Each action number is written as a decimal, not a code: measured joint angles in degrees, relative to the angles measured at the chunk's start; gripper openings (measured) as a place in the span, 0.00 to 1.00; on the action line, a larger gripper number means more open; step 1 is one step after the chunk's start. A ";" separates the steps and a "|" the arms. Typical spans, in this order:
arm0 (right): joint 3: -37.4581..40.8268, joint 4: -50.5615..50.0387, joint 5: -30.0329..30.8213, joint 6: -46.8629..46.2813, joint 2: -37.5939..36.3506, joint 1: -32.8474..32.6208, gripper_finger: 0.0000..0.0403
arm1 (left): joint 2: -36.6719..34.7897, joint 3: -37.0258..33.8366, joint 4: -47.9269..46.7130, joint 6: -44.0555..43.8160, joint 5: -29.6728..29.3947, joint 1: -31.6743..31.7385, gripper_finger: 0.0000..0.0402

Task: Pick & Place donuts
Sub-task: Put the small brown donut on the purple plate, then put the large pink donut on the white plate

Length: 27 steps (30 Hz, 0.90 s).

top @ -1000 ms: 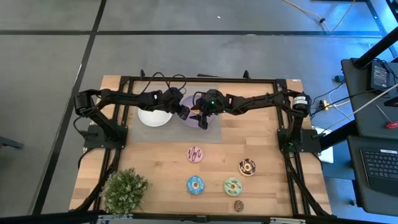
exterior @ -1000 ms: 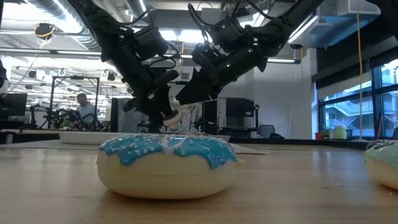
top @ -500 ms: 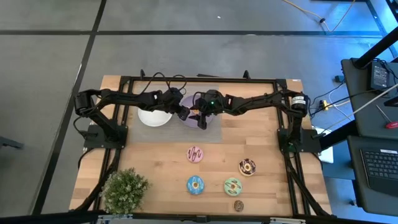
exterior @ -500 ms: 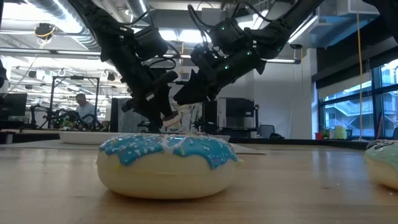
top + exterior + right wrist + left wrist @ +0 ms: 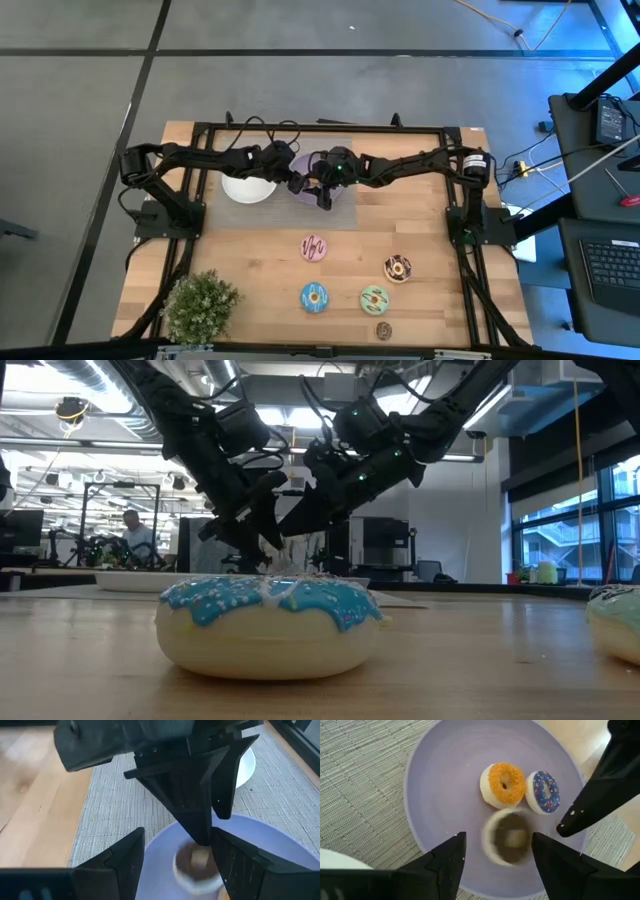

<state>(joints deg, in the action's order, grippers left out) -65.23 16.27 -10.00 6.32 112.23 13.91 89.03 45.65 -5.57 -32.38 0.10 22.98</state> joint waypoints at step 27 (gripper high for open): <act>-0.07 -24.51 5.92 -1.48 -15.61 1.79 0.56 | -8.55 -0.04 1.15 9.46 7.56 3.91 0.55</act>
<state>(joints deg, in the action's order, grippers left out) -65.30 -8.24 -4.08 4.84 96.61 15.70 80.49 45.60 -4.43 -22.92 7.66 26.89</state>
